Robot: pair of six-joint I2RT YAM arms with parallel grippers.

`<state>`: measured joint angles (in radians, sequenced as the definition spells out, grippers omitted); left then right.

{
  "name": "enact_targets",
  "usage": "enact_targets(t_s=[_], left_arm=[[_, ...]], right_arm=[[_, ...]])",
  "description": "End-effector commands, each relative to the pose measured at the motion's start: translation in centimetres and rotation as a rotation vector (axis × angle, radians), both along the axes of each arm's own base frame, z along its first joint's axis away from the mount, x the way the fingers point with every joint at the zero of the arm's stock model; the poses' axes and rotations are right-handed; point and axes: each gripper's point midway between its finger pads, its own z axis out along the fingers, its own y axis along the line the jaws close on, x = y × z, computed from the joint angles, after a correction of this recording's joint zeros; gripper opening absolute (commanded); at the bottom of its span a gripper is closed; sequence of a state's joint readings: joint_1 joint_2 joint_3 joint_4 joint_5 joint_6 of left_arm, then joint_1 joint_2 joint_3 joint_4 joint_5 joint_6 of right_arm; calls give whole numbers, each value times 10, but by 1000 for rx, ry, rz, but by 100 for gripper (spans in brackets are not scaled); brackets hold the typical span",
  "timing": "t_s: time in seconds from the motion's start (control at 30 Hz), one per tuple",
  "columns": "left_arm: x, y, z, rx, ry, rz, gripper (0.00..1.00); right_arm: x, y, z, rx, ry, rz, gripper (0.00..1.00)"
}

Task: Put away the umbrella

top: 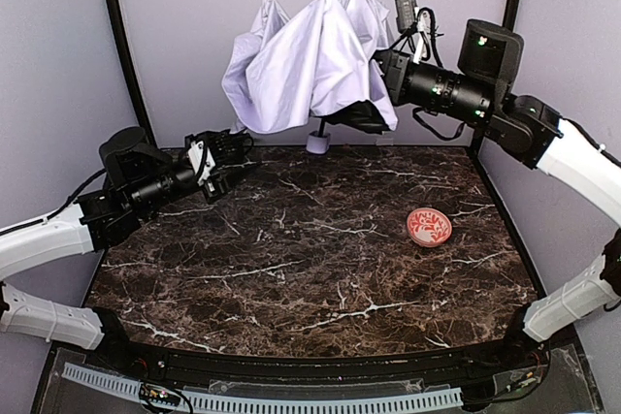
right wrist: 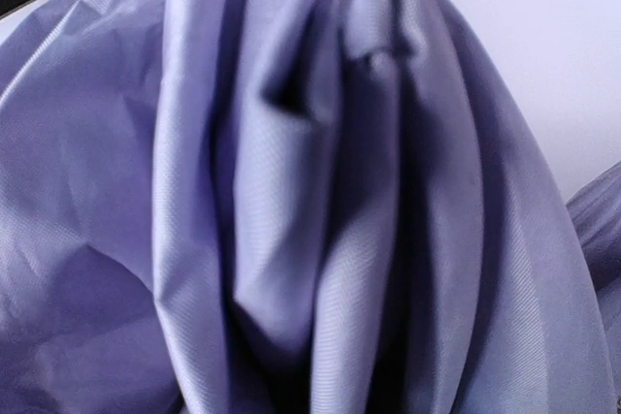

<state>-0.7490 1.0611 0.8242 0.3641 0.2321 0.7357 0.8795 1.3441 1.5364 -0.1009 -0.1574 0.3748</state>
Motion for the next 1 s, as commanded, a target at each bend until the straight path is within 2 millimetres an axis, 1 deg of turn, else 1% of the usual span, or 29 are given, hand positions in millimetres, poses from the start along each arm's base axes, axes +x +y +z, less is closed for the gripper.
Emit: enact_targets(t_s=[0.0,0.1,0.17,0.23,0.33,0.4,0.5,0.57,0.6,0.7,0.73,0.77,0.8,0.87,0.9,0.97], left_arm=[[11,12,25,-93,-125,91,51],[11,7,25,-78,-105,69,52],[3,6,25,-70,-123,34,55],[-15,5,31,-70,-134,-45,56],[-53,1,42,-60,-82,-227,56],[-65,2,45,-64,-38,-275,56],[-64,10,44,-81,-23,-236,55],[-57,18,48,-119,-34,-166,55],[-48,22,52,-137,-33,-110,56],[-10,36,62,-187,-37,98,57],[-1,36,61,-182,-31,136,55],[5,32,54,-149,-16,143,53],[5,26,49,-122,4,124,50],[1,19,45,-106,30,78,48],[0,18,44,-109,32,72,47],[6,23,45,-122,12,111,47]], right_arm=[[-26,-7,49,139,-107,57,0],[-30,-3,50,132,-117,71,0],[-33,-3,52,131,-133,83,0],[-34,-2,53,132,-136,87,0],[-32,-2,51,120,-138,81,0],[-33,-2,51,118,-140,81,0],[-34,-3,50,122,-142,82,0],[-34,-3,51,121,-141,84,0],[-36,-4,52,123,-145,90,0],[-37,-3,51,125,-152,94,0],[-36,-3,49,120,-151,91,0],[-34,-2,48,113,-150,87,0],[-33,-1,46,107,-148,86,0],[-32,2,45,103,-141,91,0],[-32,4,44,102,-137,96,0],[-33,5,45,108,-134,108,0]])
